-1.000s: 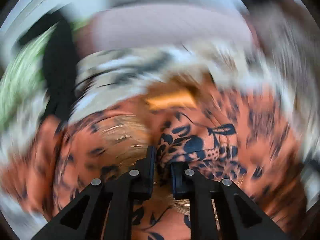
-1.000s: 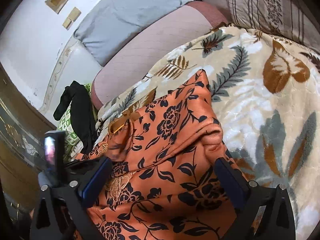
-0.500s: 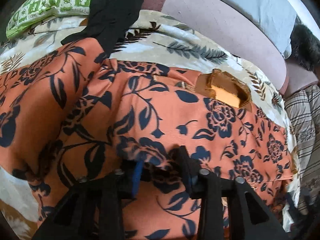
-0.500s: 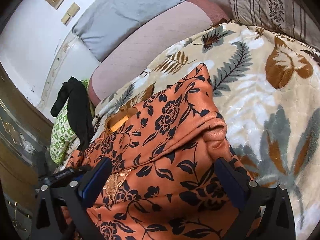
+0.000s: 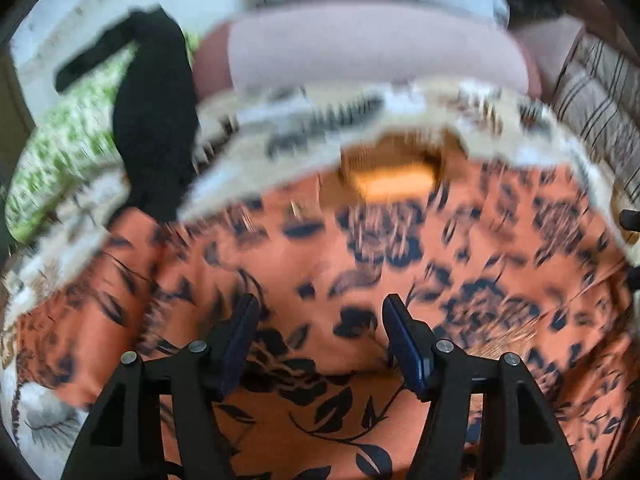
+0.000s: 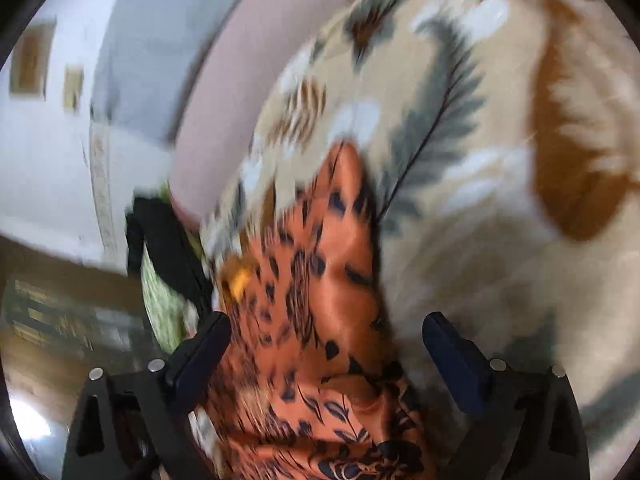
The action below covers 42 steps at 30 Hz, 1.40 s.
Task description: Fold small clothes
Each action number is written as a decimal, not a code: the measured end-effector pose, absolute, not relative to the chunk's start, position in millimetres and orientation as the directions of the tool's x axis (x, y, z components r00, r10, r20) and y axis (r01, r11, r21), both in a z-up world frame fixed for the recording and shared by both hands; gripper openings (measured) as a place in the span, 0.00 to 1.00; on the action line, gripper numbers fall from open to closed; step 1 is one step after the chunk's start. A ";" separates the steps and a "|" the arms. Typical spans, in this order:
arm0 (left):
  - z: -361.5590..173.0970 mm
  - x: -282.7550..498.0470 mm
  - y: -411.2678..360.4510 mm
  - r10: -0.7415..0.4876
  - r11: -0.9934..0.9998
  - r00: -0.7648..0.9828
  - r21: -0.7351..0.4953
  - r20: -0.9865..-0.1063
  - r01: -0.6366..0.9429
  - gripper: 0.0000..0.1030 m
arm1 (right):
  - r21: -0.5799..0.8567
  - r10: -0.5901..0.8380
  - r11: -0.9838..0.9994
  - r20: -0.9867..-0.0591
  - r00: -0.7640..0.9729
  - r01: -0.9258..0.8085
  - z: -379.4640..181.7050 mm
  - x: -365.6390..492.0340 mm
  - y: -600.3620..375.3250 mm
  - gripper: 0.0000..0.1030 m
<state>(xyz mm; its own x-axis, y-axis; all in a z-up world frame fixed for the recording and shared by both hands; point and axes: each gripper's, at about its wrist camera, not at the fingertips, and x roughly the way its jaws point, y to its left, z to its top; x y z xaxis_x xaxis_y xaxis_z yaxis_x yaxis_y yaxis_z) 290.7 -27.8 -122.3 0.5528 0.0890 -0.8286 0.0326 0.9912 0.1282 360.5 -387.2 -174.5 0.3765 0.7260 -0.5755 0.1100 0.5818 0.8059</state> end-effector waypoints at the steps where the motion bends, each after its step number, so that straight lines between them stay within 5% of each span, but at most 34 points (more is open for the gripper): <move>1: -129.9 291.8 -26.5 0.086 0.991 0.535 0.125 -0.840 0.037 0.63 | 0.765 0.704 0.639 -0.625 0.337 0.083 -175.4 363.5 -376.1 0.81; 3: -134.3 287.3 -21.4 0.079 0.993 0.531 0.112 -0.843 0.029 0.63 | 0.663 0.615 0.744 -0.730 0.299 0.088 -179.8 368.8 -371.2 0.14; 7: -122.5 281.0 -20.8 0.076 0.992 0.601 0.123 -0.795 0.037 0.63 | 0.698 0.609 0.701 -0.693 0.386 0.146 -191.9 356.6 -394.2 0.13; 10: -139.3 290.9 -10.9 0.065 0.995 0.543 0.095 -0.838 0.028 0.64 | 0.750 0.643 0.651 -0.628 0.439 0.119 -194.7 347.1 -394.3 0.19; 11: -135.8 290.8 -8.7 0.055 0.996 0.542 0.084 -0.838 0.029 0.64 | 0.765 0.663 0.634 -0.614 0.429 0.114 -191.0 347.6 -394.2 0.26; 14: -134.9 290.8 -8.3 0.050 0.996 0.541 0.083 -0.840 0.038 0.64 | 0.788 0.643 0.600 -0.579 0.501 0.141 -174.8 357.1 -405.2 0.71; 18: -137.1 288.5 -7.2 0.049 0.995 0.553 0.089 -0.831 0.046 0.65 | 0.814 0.704 0.558 -0.568 0.426 0.162 -184.9 406.5 -388.2 0.73; 19: -137.0 289.3 -6.0 0.043 0.995 0.553 0.083 -0.832 0.048 0.65 | 0.791 0.695 0.591 -0.598 0.400 0.157 -184.8 414.5 -382.5 0.71; 20: -136.8 289.3 -5.0 0.036 0.996 0.554 0.076 -0.832 0.049 0.65 | 0.767 0.675 0.623 -0.627 0.389 0.154 -182.8 421.8 -377.9 0.46; 21: -137.0 288.7 -4.4 0.029 0.996 0.556 0.070 -0.831 0.051 0.65 | 0.750 0.648 0.641 -0.644 0.406 0.166 -175.0 424.7 -378.4 0.11; 25: -139.9 290.6 -6.9 0.037 0.995 0.560 0.084 -0.828 0.058 0.66 | 0.616 0.518 0.771 -0.754 0.404 0.162 -183.1 419.0 -373.6 0.10; 26: -138.7 290.6 -6.3 0.035 0.995 0.559 0.080 -0.828 0.057 0.66 | 0.658 0.545 0.736 -0.717 0.435 0.163 -183.5 414.4 -379.4 0.09; 28: -135.6 290.4 -3.3 0.014 0.996 0.554 0.062 -0.833 0.069 0.66 | 0.654 0.515 0.739 -0.703 0.491 0.160 -164.4 405.7 -383.0 0.18; 30: -130.4 287.5 -0.7 0.003 0.996 0.553 0.053 -0.833 0.073 0.65 | 0.593 0.444 0.786 -0.736 0.511 0.171 -145.2 398.9 -385.3 0.41; 36: -132.3 280.9 8.9 -0.019 1.000 0.512 -0.010 -0.859 0.019 0.66 | 0.670 0.627 0.739 -0.643 0.440 -0.074 -124.8 350.6 -335.7 0.58; 37: -133.2 282.2 9.0 -0.015 1.000 0.507 -0.005 -0.862 0.021 0.66 | 0.640 0.594 0.768 -0.704 0.390 -0.015 -146.8 353.6 -335.4 0.58; 39: -111.8 277.2 15.6 -0.053 0.998 0.505 -0.057 -0.861 0.008 0.66 | 0.728 0.608 0.663 -0.659 0.443 0.175 -162.4 347.9 -358.0 0.32; 40: -96.3 270.9 22.1 -0.100 0.994 0.540 -0.111 -0.836 0.011 0.66 | 0.714 0.585 0.679 -0.666 0.462 0.170 -148.9 344.2 -355.6 0.33; 41: -82.5 264.4 28.5 -0.117 0.991 0.572 -0.133 -0.812 0.013 0.66 | 0.666 0.538 0.737 -0.681 0.497 0.115 -129.5 336.7 -346.8 0.47; 42: -68.5 256.7 36.3 -0.122 0.989 0.599 -0.146 -0.791 0.009 0.66 | 0.619 0.495 0.783 -0.683 0.537 0.065 -112.8 326.2 -336.8 0.77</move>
